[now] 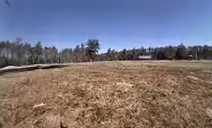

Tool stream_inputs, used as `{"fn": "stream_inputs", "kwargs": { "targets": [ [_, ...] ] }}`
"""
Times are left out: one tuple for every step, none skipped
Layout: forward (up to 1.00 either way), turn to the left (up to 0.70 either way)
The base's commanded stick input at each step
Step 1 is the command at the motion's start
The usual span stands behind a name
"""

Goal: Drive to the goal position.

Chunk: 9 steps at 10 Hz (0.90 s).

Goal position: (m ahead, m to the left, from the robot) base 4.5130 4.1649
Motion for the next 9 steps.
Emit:
{"fn": "stream_inputs", "kwargs": {
  "targets": [
    [0.70, 0.17],
    [0.70, 0.35],
    [0.70, 0.35],
    [0.70, 0.05],
    [0.70, 0.00],
    [0.70, 0.05],
    [0.70, 0.22],
    [0.70, 0.35],
    [0.70, 0.35]
  ]
}}
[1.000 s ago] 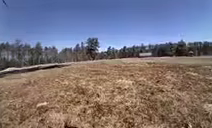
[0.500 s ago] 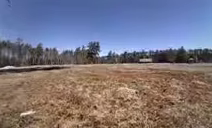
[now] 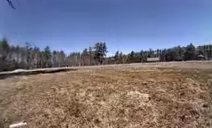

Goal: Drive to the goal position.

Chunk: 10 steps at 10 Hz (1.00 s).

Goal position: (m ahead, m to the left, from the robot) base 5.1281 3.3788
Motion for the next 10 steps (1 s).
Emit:
{"fn": "stream_inputs", "kwargs": {
  "targets": [
    [0.70, 0.00],
    [0.70, 0.00],
    [0.70, 0.00],
    [0.70, 0.00],
    [0.70, 0.00],
    [0.70, 0.35],
    [0.70, 0.35],
    [0.70, 0.12],
    [0.70, 0.00],
    [0.70, 0.00]
  ]
}}
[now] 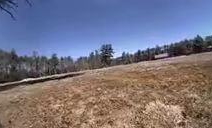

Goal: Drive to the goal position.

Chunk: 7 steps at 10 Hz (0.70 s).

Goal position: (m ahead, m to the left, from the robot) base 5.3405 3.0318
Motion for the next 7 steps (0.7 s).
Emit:
{"fn": "stream_inputs", "kwargs": {
  "targets": [
    [0.70, 0.00],
    [0.70, 0.00],
    [0.70, 0.00],
    [0.70, 0.00],
    [0.70, 0.00],
    [0.70, 0.00],
    [0.70, 0.00]
  ]
}}
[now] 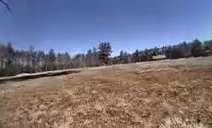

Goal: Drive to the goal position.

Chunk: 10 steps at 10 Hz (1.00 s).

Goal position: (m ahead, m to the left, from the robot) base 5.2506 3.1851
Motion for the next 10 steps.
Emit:
{"fn": "stream_inputs", "kwargs": {
  "targets": [
    [0.70, 0.00],
    [0.70, 0.00],
    [0.70, 0.00],
    [0.70, 0.00],
    [0.70, 0.00],
    [0.70, 0.00],
    [0.70, 0.00],
    [0.70, 0.00],
    [0.70, 0.00],
    [0.70, 0.00]
  ]
}}
